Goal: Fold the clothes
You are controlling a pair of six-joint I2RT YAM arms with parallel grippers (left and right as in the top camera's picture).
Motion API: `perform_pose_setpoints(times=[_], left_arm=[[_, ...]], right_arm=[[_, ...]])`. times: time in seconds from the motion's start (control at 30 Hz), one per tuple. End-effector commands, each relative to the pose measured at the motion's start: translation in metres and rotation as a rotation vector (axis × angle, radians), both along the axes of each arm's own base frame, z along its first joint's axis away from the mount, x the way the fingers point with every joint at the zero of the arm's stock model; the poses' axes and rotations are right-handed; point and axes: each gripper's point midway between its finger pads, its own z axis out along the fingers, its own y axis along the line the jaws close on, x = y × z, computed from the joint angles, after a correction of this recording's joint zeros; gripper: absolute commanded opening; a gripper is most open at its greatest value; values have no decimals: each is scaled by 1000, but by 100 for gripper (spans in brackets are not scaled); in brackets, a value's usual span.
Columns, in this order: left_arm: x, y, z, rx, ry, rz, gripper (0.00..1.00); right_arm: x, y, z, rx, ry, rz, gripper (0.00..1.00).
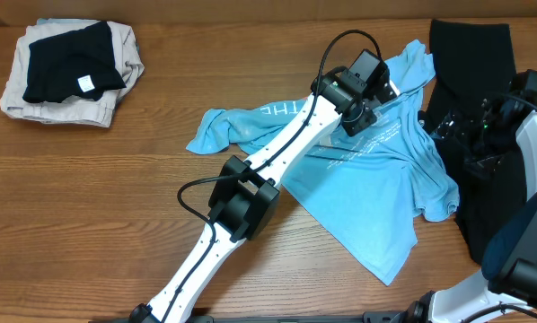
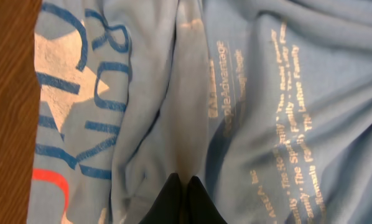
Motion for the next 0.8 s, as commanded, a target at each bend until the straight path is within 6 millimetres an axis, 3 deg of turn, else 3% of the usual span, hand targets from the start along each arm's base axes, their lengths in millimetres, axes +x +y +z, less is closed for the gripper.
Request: perform_pose_setpoints(times=[0.0,0.23,0.4,0.6,0.77], left_arm=[[23,15,36,5,-98,78,4],[86,96,87,-18,-184,333,4],[138,174,122,-76,-259,497,4],[185,279,137,-106,-327,684,4],[198,353,137,-105,-331,816,4]], right_arm=[[3,-3,4,-14,-16,4,100],[5,2,5,10,-30,9,100],[7,2,6,8,-33,12,100],[11,16,6,6,-40,56,100],[18,41,6,2,-51,129,100]])
